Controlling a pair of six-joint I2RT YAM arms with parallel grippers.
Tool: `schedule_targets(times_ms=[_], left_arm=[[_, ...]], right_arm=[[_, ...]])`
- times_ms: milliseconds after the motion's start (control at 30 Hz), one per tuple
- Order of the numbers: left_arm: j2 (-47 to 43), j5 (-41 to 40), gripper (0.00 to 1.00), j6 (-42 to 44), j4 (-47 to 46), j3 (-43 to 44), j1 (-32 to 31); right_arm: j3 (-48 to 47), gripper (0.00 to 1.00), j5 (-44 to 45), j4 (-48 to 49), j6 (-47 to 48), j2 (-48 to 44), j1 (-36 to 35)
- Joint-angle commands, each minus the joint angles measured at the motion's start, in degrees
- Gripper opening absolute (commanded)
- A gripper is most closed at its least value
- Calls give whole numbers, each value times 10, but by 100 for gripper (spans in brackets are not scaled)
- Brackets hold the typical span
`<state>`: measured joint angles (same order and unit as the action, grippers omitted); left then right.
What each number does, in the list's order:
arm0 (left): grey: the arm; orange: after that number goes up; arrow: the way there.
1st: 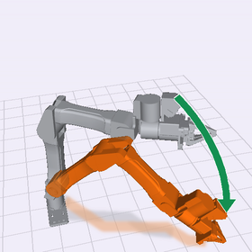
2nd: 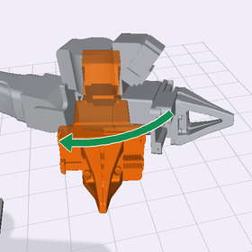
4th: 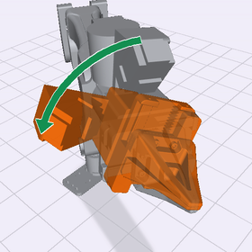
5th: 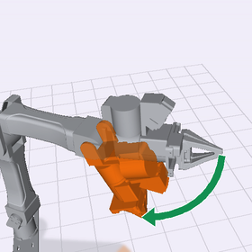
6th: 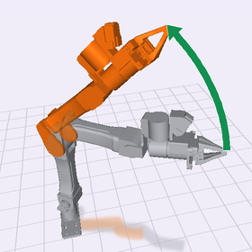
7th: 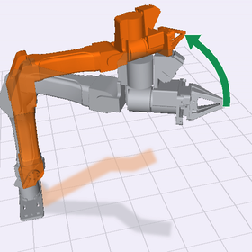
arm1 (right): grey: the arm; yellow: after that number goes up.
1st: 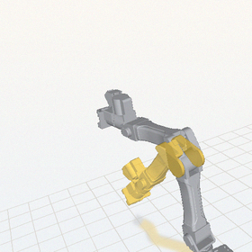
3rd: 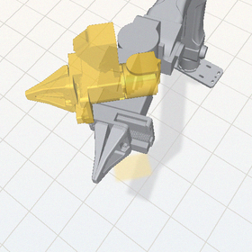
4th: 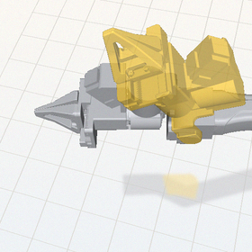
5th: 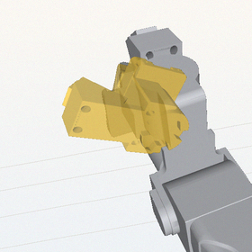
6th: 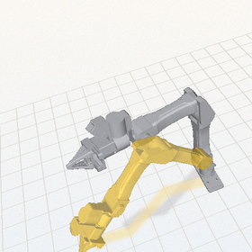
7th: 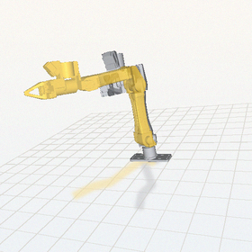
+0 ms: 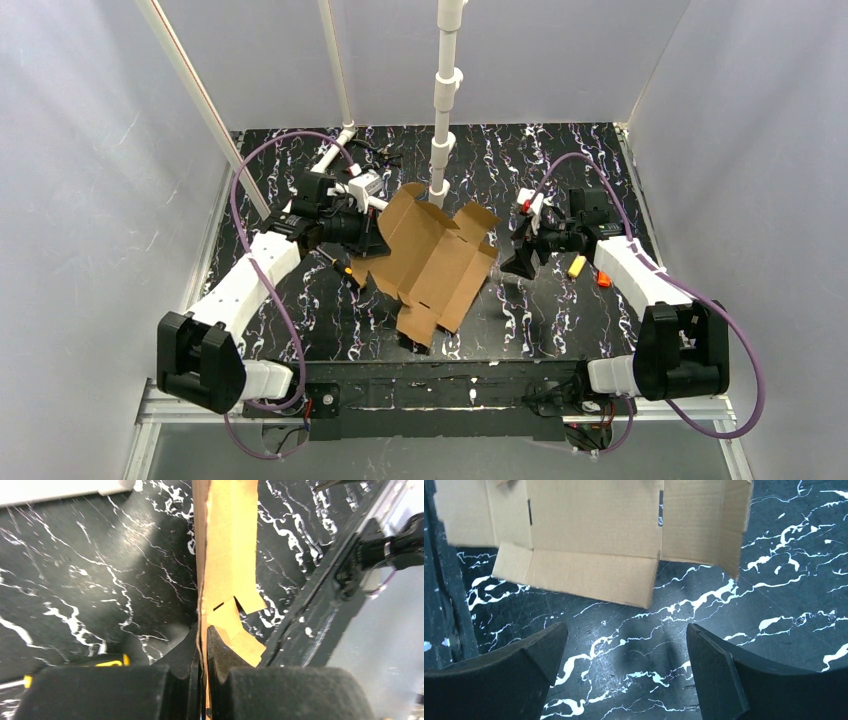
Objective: Fold the paper box
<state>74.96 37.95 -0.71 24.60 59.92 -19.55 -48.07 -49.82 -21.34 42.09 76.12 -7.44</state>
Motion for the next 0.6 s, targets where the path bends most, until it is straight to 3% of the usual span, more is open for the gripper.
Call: schedule_targets(times_ms=[0, 300, 567], left_arm=[[-38, -93, 0, 126, 77, 51, -40], [40, -267, 0, 221, 245, 208, -136], [97, -288, 0, 206, 323, 320, -182]], right_arm=[[-13, 97, -45, -40, 55, -11, 10], [-23, 97, -105, -71, 71, -23, 22], [-36, 98, -140, -83, 54, -28, 69]])
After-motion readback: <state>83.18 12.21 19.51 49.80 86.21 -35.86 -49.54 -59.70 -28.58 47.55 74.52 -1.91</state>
